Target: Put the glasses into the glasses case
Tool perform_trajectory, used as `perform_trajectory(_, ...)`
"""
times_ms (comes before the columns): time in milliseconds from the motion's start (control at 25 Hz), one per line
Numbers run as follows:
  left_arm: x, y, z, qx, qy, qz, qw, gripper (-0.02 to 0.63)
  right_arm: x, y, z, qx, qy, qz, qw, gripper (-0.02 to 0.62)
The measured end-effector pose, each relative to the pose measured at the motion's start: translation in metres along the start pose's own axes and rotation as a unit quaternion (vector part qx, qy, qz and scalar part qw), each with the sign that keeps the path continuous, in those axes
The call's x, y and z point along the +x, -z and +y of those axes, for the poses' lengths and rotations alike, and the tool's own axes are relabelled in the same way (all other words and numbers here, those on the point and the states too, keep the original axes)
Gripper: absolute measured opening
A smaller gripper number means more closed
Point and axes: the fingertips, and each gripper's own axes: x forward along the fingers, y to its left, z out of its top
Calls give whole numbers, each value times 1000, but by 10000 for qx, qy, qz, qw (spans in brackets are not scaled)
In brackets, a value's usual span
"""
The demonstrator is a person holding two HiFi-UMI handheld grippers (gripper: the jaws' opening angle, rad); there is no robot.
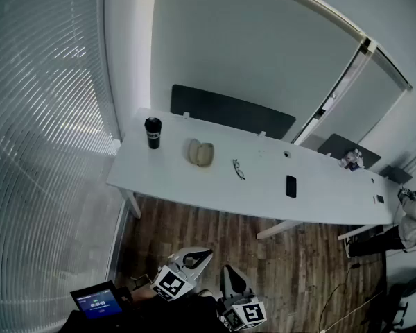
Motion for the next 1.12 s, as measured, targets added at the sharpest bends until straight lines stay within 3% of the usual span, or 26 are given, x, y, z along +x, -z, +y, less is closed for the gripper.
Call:
perform_trajectory(200,36,-7,14,133,574,-118,9982,3,14,-21,-9,-94,458,-401,9981,-6)
perform_trajectory(400,31,3,13,227,553,-90,9982,3,25,-2,-5,-103,258,-280,9992,-6)
perform_trajectory(640,35,-15,10,204,597,-148,9979,3,23,-17,-11,-186,332,-165,9991,-6)
perform_trajectory(800,16,-16,34,164,492,-254,9983,3,47,-15,0,-209,293,-140,9993,-6)
perform_trajectory(920,16,-19,56,119,520,-367,9979,3,64,-12,-7,-402,494,-82,9979,-6)
perform_trajectory(1120,30,-29,57,189,553,-290,9979,3,58,-31,-24,-216,759,-149,9968,-6)
